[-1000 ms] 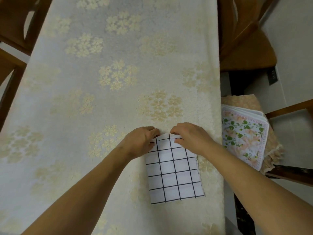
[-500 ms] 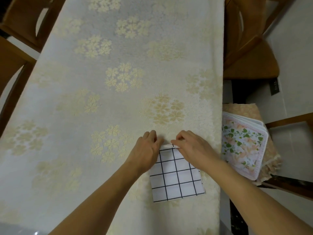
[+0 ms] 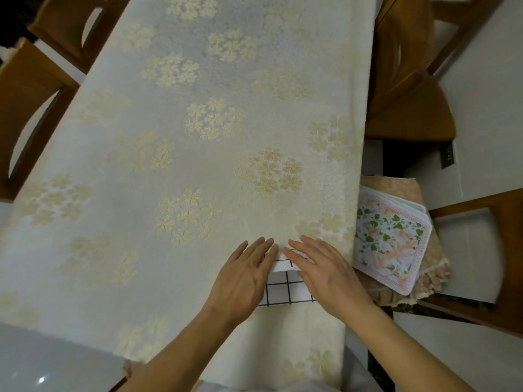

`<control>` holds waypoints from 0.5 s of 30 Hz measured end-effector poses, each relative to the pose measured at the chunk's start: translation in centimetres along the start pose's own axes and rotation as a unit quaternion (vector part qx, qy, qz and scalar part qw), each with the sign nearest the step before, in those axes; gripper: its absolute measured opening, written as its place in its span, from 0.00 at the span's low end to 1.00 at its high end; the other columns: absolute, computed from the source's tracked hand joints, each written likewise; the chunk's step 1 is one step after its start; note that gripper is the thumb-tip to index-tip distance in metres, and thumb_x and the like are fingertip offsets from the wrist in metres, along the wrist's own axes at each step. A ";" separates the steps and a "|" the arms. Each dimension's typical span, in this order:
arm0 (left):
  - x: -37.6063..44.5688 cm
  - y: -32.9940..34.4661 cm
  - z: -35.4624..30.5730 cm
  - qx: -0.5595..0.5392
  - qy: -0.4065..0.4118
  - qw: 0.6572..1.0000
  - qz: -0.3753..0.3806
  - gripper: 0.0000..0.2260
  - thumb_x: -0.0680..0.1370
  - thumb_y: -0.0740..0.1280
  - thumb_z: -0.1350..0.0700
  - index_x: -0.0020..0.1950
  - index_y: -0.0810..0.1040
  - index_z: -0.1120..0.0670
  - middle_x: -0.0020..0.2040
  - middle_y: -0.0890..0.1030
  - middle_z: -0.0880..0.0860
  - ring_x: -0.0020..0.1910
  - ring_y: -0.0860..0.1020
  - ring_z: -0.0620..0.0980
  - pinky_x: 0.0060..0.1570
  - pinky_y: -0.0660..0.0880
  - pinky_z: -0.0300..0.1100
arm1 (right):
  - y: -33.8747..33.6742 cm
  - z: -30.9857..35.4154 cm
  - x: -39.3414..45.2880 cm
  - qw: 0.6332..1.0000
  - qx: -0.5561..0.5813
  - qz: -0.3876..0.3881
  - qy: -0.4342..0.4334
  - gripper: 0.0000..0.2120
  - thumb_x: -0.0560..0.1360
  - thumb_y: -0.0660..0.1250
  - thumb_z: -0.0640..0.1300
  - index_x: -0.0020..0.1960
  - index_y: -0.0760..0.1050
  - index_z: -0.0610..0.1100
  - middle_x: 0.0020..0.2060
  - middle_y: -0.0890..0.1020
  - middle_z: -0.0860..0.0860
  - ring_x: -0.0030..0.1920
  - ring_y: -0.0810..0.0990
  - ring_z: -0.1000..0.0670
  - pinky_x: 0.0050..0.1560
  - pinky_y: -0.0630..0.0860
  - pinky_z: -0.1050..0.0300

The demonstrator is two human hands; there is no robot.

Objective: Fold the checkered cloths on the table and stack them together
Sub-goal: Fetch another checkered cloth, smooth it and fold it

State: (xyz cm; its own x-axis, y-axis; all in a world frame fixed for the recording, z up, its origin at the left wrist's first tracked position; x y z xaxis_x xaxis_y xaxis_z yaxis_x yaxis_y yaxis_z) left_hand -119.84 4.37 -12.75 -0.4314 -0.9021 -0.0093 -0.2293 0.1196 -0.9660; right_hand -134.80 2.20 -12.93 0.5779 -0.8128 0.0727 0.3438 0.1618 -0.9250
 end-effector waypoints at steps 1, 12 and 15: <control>-0.6 0.3 -0.3 -0.002 0.000 1.000 0.001 0.24 0.79 0.51 0.61 0.74 0.69 0.60 0.71 0.74 0.61 0.70 0.73 0.59 0.68 0.72 0.55 | 0.3 0.2 -0.7 1.000 -0.003 0.003 -0.001 0.24 0.74 0.73 0.37 0.69 0.76 0.46 0.68 0.77 0.47 0.70 0.74 0.43 0.68 0.72 0.43; -5.4 5.6 -1.9 -0.021 -0.025 0.998 0.055 0.20 0.82 0.58 0.54 0.73 0.70 0.59 0.74 0.70 0.62 0.73 0.69 0.60 0.68 0.71 0.55 | 5.0 0.8 -6.5 0.999 -0.015 0.028 0.022 0.24 0.74 0.72 0.38 0.69 0.76 0.47 0.69 0.76 0.49 0.72 0.71 0.45 0.69 0.72 0.43; -6.4 6.4 -2.3 -0.014 -0.036 0.997 0.070 0.21 0.83 0.54 0.50 0.73 0.71 0.58 0.76 0.67 0.62 0.75 0.66 0.59 0.70 0.69 0.57 | 6.0 0.8 -7.9 0.999 -0.011 0.030 0.044 0.24 0.74 0.71 0.38 0.70 0.75 0.46 0.71 0.74 0.47 0.74 0.68 0.45 0.71 0.69 0.42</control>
State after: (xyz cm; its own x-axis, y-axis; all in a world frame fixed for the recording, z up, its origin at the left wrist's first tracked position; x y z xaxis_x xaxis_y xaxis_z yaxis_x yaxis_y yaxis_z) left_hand -120.58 11.88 -18.23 -0.3969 -0.9032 -0.1636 -0.1955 0.2573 -0.9464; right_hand -136.68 10.04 -18.75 0.5298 -0.8480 -0.0142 0.2940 0.1993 -0.9348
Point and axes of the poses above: each hand's wrist, its own x-axis towards the middle knuckle, its own y-axis out of the palm, z = x × y, the point moved 7 cm from there along x, towards the middle knuckle
